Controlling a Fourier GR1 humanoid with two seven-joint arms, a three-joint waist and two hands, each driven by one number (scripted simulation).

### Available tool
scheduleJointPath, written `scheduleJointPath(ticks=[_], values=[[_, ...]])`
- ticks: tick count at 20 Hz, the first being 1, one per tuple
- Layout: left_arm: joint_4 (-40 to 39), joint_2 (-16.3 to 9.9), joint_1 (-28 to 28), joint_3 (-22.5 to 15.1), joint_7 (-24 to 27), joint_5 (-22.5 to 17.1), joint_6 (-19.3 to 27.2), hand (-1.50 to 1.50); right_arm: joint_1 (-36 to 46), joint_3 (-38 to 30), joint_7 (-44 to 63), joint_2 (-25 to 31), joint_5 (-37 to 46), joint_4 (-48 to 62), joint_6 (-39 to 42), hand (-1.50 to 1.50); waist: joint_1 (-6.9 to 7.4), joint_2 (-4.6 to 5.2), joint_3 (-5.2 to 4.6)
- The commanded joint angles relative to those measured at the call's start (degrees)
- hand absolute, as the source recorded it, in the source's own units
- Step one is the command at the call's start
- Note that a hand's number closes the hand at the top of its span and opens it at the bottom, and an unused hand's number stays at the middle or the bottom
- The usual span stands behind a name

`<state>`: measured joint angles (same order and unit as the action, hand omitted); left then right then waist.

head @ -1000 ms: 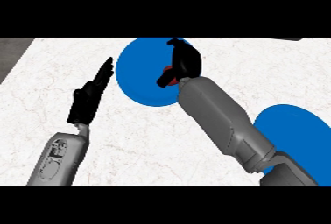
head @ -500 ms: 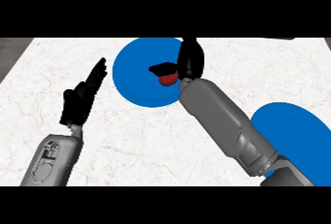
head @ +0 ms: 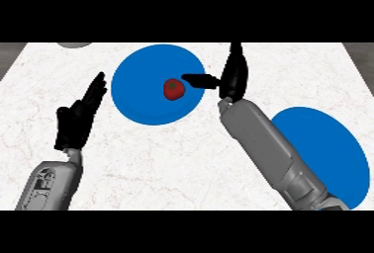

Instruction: Pick the tomato from the plate and place it in the plate

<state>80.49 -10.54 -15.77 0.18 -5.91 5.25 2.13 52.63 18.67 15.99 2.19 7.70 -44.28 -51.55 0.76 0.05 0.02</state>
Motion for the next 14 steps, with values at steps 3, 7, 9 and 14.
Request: scheduleJointPath(ticks=[3, 7, 9, 14], values=[[-0.8, 0.8, 1.9, 1.0, 1.0, 0.5, 1.1, 0.00, -13.3, -0.1, -1.3, 7.3, -1.6, -14.5, 7.5, -1.50, -2.16, -0.49, -0.02], [-0.1, 1.2, 1.9, 0.4, 1.4, 1.6, 0.9, 0.00, -17.2, -2.1, -1.3, 9.6, -0.5, -20.3, 11.0, -1.50, -1.07, -0.17, -0.02], [-1.2, -0.1, 0.5, 1.9, 1.2, 0.7, -0.4, 0.00, -21.6, -2.3, -1.4, 12.2, -0.4, -24.2, 12.6, -1.50, -1.31, -0.19, -0.03], [0.5, -0.3, 0.0, 2.6, -1.1, -0.1, -2.2, 0.00, -24.9, -8.4, -10.2, 10.5, -1.8, -21.0, 15.2, -1.50, -0.78, -0.04, -0.01]])
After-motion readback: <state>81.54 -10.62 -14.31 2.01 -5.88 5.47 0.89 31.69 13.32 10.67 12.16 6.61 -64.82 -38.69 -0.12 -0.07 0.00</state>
